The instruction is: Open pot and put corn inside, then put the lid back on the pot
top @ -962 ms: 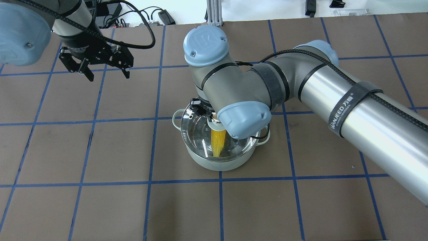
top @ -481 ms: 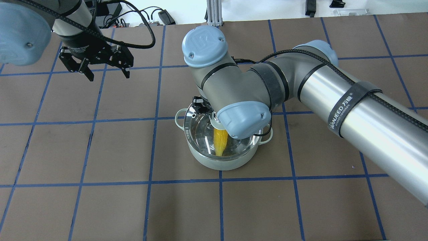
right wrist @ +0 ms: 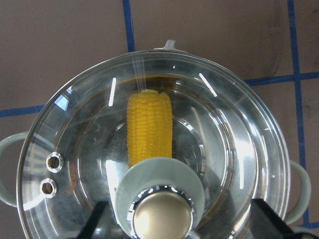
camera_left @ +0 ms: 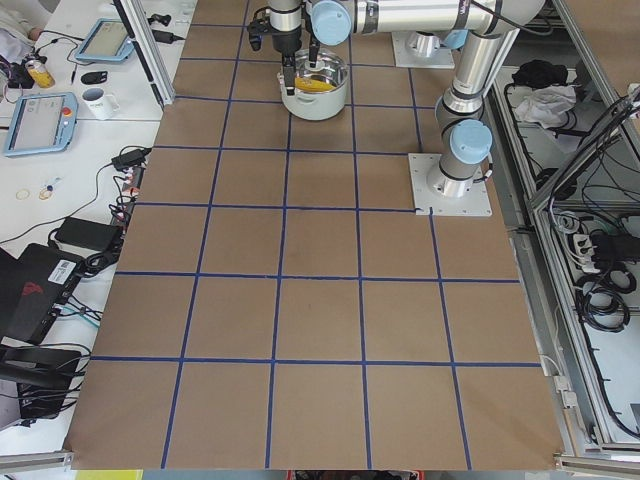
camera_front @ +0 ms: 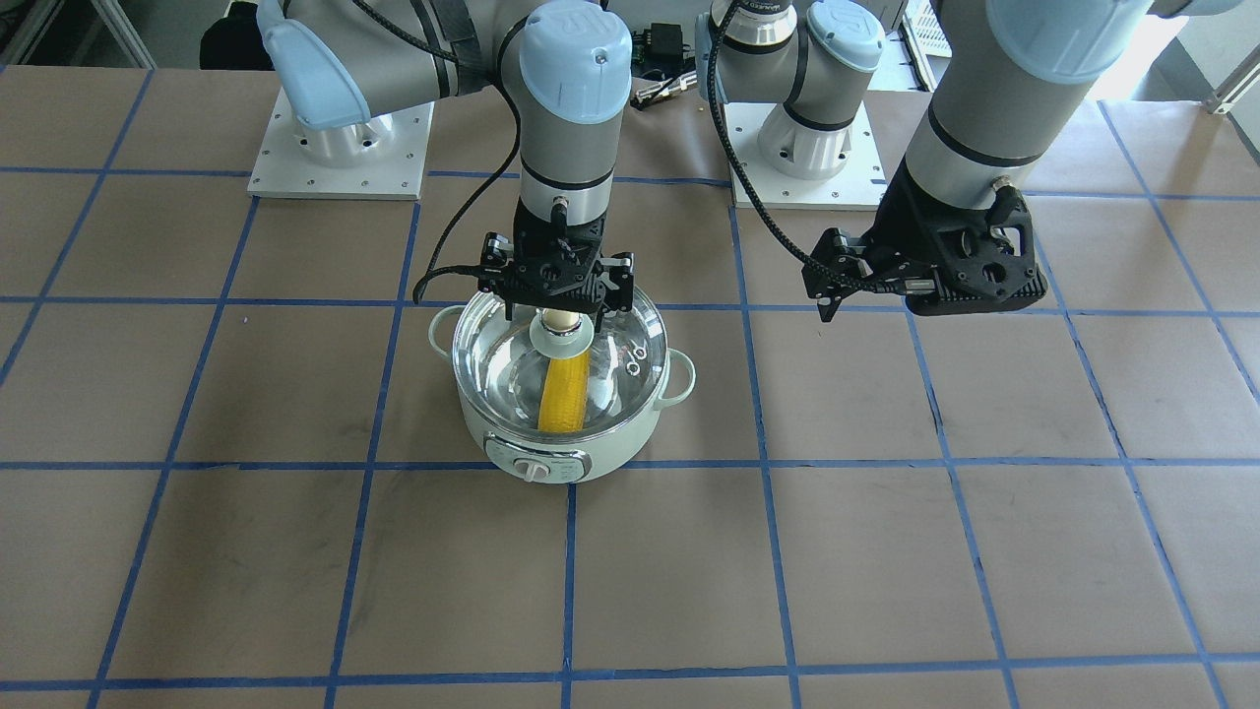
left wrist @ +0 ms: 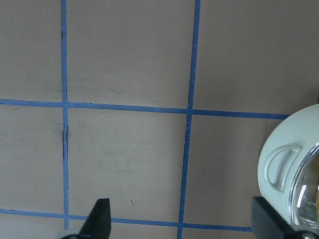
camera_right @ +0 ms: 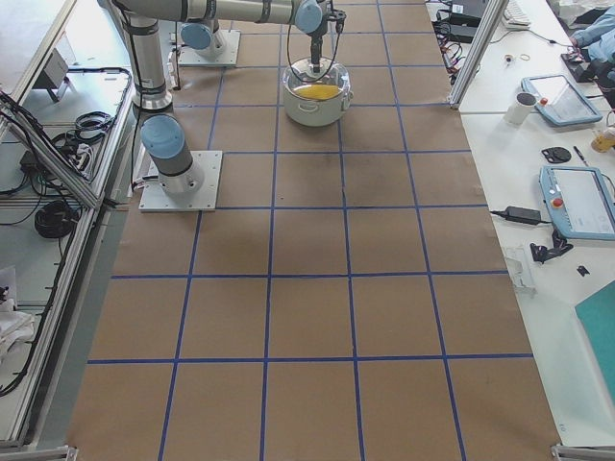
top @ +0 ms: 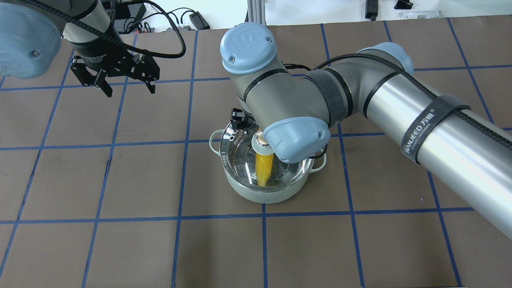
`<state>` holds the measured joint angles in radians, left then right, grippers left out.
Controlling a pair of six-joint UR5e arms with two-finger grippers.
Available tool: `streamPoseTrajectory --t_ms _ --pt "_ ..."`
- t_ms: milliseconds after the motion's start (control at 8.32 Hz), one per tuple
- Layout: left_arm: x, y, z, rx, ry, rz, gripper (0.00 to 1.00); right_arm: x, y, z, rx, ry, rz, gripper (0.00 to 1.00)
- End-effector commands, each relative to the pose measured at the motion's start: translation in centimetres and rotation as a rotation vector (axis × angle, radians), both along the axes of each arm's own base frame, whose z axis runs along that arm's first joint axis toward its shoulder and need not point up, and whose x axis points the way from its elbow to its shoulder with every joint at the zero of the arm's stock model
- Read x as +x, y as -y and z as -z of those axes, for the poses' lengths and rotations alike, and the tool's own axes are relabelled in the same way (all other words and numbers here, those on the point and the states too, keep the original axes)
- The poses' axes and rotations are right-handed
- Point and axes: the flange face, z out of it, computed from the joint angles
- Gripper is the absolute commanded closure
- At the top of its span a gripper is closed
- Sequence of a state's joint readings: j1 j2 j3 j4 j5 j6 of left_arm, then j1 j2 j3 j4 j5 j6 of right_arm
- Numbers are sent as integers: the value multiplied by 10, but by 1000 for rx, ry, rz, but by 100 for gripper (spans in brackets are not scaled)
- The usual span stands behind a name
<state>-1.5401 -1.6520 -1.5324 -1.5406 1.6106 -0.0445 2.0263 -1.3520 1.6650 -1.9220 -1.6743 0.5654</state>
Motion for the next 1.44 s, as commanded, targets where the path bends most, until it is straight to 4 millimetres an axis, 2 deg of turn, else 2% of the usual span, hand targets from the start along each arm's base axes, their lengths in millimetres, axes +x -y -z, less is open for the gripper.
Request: streamPoseTrajectory --t_ms 0,120,241,361,481,601,722,962,1323 --pt "0 -1 -1 -2 0 0 0 -63 -11 -82 -25 27 33 0" --pt "0 -1 -2 -5 0 0 0 -104 -20 -111 13 36 31 0" --pt "0 -1 -2 -3 0 0 0 -150 -18 -137 8 31 -6 0" --pt "0 -1 -2 -3 0 0 0 -195 -16 -155 17 30 12 0" --pt "0 -1 -2 -3 0 0 0 -224 -16 -167 37 39 -36 0" --pt "0 -1 -2 -3 0 0 0 -239 -15 -176 40 41 -56 0" --pt "0 -1 -1 -2 0 0 0 -244 -14 -178 42 40 -47 0" --pt "0 -1 -5 -16 -4 0 0 -236 -14 -177 35 114 -58 0" --pt "-3 -9 -17 -43 -14 -12 0 -236 -16 -179 39 116 -56 0"
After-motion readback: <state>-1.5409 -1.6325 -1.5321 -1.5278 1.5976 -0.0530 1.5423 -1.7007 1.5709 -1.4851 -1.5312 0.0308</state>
